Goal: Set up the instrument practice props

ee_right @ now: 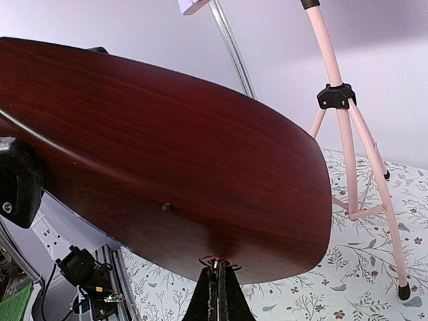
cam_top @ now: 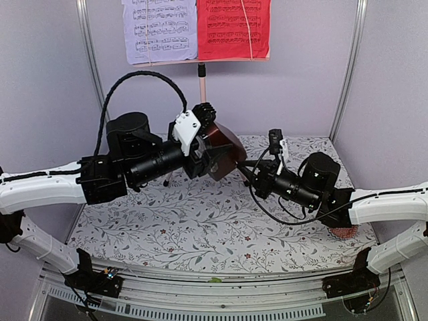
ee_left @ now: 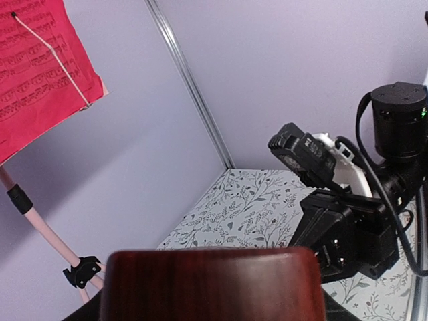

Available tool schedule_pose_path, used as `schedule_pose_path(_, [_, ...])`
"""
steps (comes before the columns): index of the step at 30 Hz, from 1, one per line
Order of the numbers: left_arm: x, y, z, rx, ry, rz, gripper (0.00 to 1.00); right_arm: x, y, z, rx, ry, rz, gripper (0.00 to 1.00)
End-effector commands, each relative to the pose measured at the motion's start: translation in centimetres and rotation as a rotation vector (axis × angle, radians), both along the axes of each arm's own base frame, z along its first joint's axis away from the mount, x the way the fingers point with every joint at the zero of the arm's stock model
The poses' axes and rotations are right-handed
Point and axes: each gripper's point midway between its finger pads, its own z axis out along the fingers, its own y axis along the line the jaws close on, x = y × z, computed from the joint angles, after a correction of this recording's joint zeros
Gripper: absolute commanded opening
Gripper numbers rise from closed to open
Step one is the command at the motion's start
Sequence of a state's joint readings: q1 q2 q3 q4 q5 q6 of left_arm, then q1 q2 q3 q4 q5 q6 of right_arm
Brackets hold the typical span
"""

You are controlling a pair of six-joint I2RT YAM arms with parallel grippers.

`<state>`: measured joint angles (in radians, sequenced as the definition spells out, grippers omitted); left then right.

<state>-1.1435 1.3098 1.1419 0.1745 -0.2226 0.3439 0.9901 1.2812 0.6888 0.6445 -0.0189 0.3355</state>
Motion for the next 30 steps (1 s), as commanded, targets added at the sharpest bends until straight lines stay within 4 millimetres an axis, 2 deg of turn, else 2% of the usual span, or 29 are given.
schedule_pose_path(1, [-0.8,0.6,5.9,-0.197,-0.076,-0.005,0.0,0.0,-0.1,2.2,0.064,0.038,-0.012,0.0])
schedule_pose_path(4, [-0.4,1.0,5.3,-0.231,-0.065,0.014,0.0,0.3,-0.2,2.1,0.103,0.115,-0.024,0.0])
schedule_pose_path(8, [0.1,1.7,3.5,-0.291,-0.044,0.046,0.0,0.7,-0.2,2.1,0.187,0.258,-0.012,0.0])
schedule_pose_path(13, [0.4,2.7,1.5,-0.379,-0.025,0.062,0.0,1.1,0.7,2.1,0.323,0.471,0.097,0.0])
schedule_pose_path(16, [0.7,3.4,0.9,-0.439,-0.036,0.072,0.0,1.4,1.1,2.2,0.414,0.591,0.155,0.0])
schedule_pose_path(20, [0.8,4.8,1.1,-0.531,-0.085,0.093,0.0,1.8,1.1,2.4,0.516,0.712,0.201,0.0])
schedule_pose_path(30, [1.3,5.3,0.4,-0.569,-0.162,0.098,0.0,2.2,1.3,3.0,0.693,0.935,0.28,0.0])
